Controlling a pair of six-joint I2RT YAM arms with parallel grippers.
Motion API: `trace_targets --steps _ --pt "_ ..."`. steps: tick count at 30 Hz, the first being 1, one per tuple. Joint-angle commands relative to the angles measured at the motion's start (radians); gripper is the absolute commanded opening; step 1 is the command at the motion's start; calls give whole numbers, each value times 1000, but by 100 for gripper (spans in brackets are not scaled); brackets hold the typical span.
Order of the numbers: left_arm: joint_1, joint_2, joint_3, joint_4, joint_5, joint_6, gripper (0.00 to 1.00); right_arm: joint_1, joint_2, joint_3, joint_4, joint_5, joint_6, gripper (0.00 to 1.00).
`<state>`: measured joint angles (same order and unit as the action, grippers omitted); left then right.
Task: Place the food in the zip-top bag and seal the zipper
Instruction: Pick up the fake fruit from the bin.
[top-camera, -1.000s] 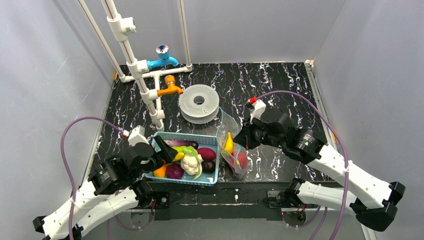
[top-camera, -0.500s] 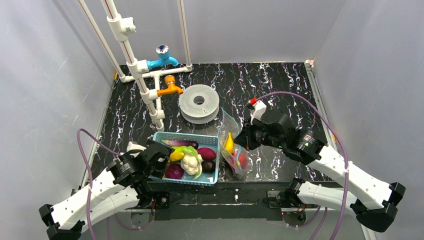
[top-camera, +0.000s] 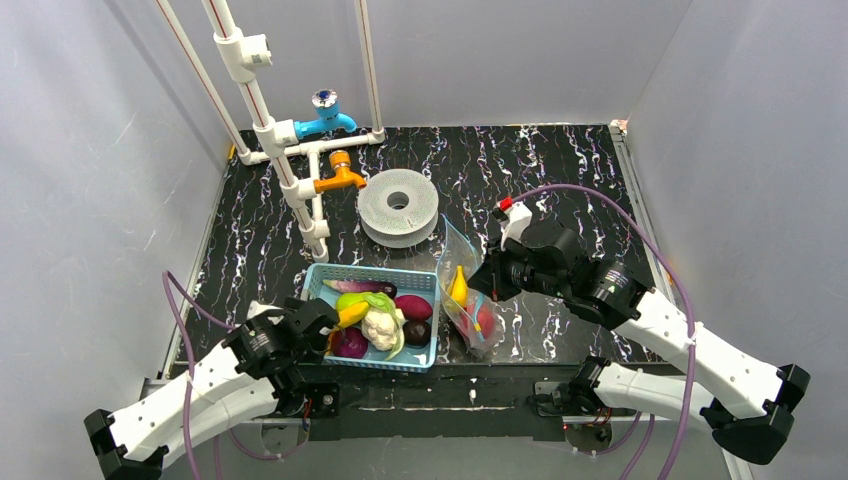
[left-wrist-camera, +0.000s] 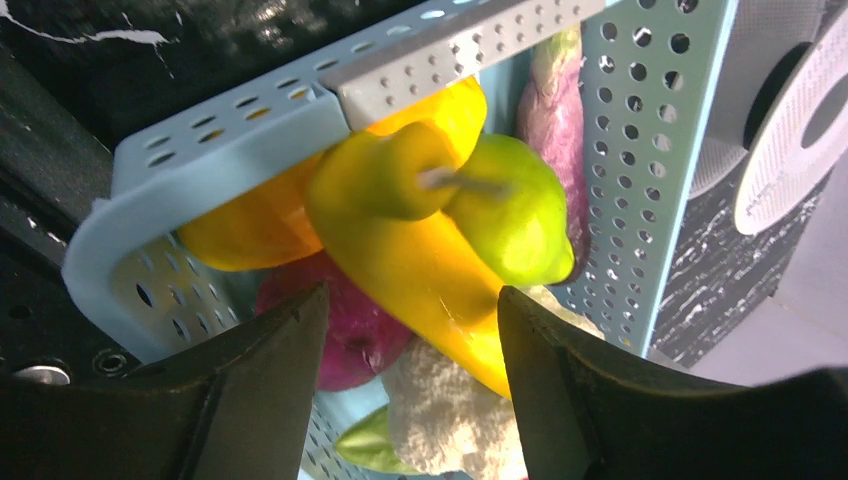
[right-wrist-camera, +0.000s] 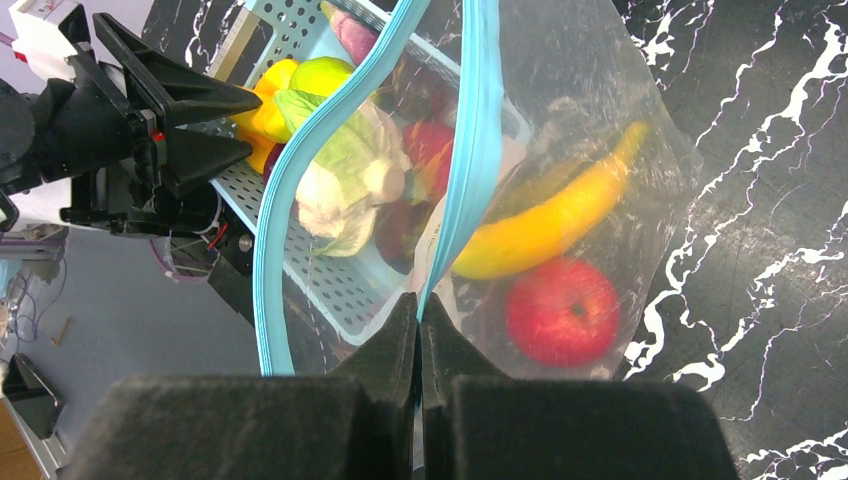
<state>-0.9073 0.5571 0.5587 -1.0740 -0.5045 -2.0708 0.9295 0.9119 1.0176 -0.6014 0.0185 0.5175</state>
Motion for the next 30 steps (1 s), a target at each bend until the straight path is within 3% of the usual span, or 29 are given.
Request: trace_targets --steps 1,12,19,25,30 --pt "-3 28 -32 19 -98 -595 61 -4 6 6 42 -11 -4 1" --pt "-2 123 -24 127 -157 -594 59 -5 6 6 41 -40 0 1" --pt "-2 123 -34 152 -148 -594 38 -4 -6 -4 41 -39 3 1" --pt "-1 86 31 64 -153 -584 30 -4 -13 -4 39 -34 3 1" --pt "-1 43 153 -88 -205 -443 28 -5 -14 -4 41 -33 4 1"
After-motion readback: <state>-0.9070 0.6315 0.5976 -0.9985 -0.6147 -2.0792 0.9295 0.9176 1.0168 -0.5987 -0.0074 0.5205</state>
